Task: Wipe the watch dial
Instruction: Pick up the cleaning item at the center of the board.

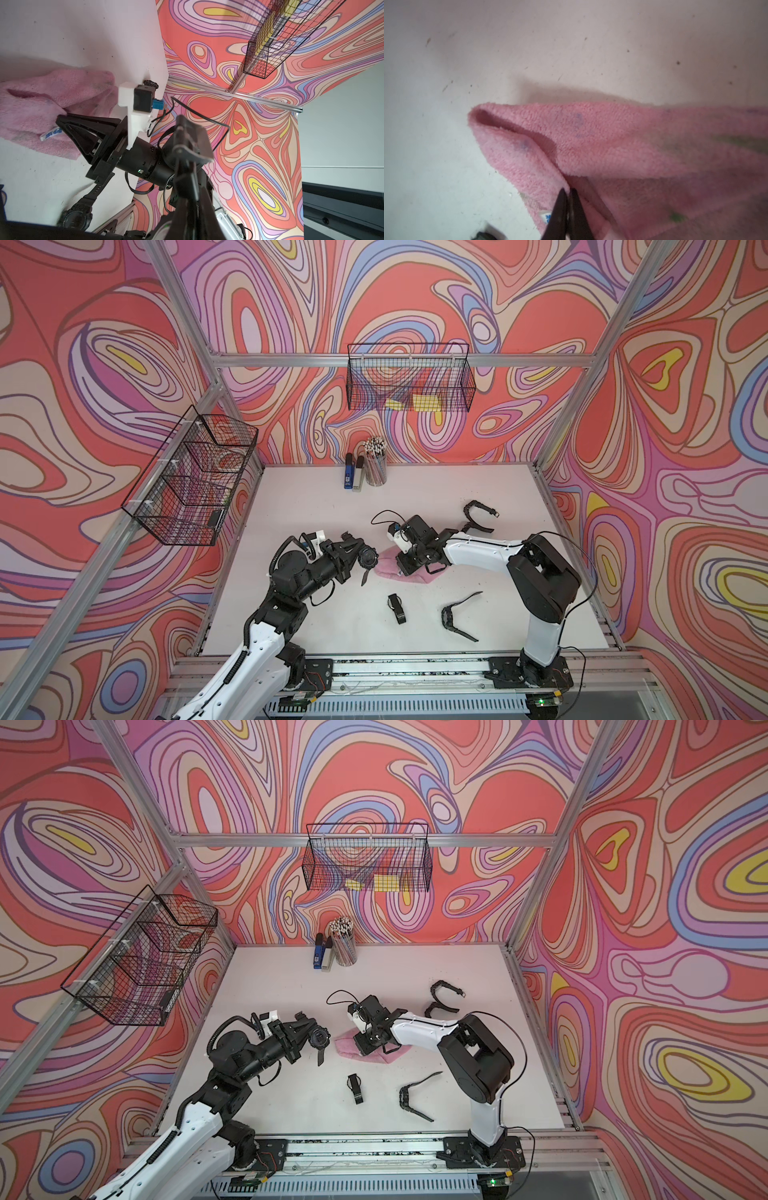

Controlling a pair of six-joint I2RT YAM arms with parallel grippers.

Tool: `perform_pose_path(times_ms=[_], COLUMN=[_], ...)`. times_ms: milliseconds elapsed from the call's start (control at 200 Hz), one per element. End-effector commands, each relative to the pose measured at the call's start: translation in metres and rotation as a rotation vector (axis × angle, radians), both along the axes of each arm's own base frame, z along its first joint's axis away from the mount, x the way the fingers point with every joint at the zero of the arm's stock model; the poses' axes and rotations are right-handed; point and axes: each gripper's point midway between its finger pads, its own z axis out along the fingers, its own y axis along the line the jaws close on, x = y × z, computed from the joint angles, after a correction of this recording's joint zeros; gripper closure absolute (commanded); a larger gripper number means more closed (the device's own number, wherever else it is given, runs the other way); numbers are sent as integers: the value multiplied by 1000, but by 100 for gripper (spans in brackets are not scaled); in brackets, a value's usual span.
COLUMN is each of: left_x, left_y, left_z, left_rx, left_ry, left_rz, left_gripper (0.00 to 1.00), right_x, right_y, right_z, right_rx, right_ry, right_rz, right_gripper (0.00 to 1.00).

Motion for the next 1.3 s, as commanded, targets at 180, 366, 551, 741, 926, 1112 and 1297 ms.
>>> perform_pose_path(times_ms=[180,366,551,741,926,1112,1297], left_x=[-1,-3,-3,-3,-3,-2,0], left_y=[6,9,10,10,10,10,11], left_z=[33,32,31,25,23,25,13], left_rx=[-60,-66,-67,-79,-74,-74,-66], left_ry=[-91,-89,-91,-78,-72,-78,-58], left_rz=[28,39,47,51,46,49,59], left_gripper=[100,100,100,100,100,100,100], right_x=[-5,-9,-20,-26,-18,-15,-10], right_y=[5,4,0,-7,-10,-7,-7], right_z=[27,54,35,0,-12,-12,28], right_rx=[81,122,71,7,-41,-42,20], right_ry=[-24,-44,30,86,64,64,-14], right_rz=[2,26,78,79,74,82,51], right_gripper=[100,100,100,71,49,88,100])
